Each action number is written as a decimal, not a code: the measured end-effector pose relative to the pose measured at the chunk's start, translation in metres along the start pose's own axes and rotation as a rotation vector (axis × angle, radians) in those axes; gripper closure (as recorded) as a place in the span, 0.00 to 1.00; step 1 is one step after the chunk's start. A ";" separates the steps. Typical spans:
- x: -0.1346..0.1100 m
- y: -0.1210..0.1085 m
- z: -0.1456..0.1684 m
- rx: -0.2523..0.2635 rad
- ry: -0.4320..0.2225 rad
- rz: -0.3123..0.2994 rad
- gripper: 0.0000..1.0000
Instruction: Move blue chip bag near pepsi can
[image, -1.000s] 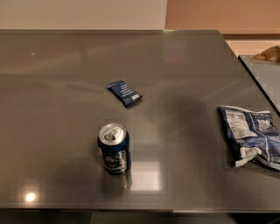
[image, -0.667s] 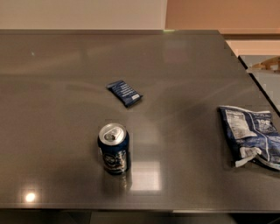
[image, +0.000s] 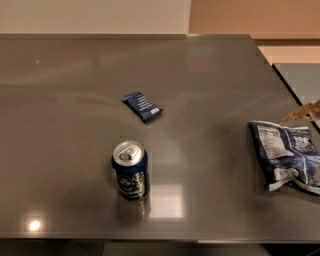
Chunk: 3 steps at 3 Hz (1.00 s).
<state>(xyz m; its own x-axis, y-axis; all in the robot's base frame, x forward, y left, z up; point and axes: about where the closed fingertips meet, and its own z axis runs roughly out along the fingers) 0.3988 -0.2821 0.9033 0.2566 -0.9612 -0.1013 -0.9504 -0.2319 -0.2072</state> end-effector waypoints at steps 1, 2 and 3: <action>-0.020 -0.018 -0.022 0.059 -0.025 0.000 0.51; -0.022 -0.021 -0.027 0.072 -0.024 -0.001 0.52; -0.023 -0.022 -0.029 0.079 -0.021 -0.002 0.29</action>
Offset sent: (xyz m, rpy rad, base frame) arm 0.0075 0.0177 0.0235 0.0339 -0.0439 -0.0008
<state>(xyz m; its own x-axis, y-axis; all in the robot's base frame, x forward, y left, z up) 0.4088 -0.2592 0.9384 0.2634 -0.9570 -0.1212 -0.9331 -0.2208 -0.2839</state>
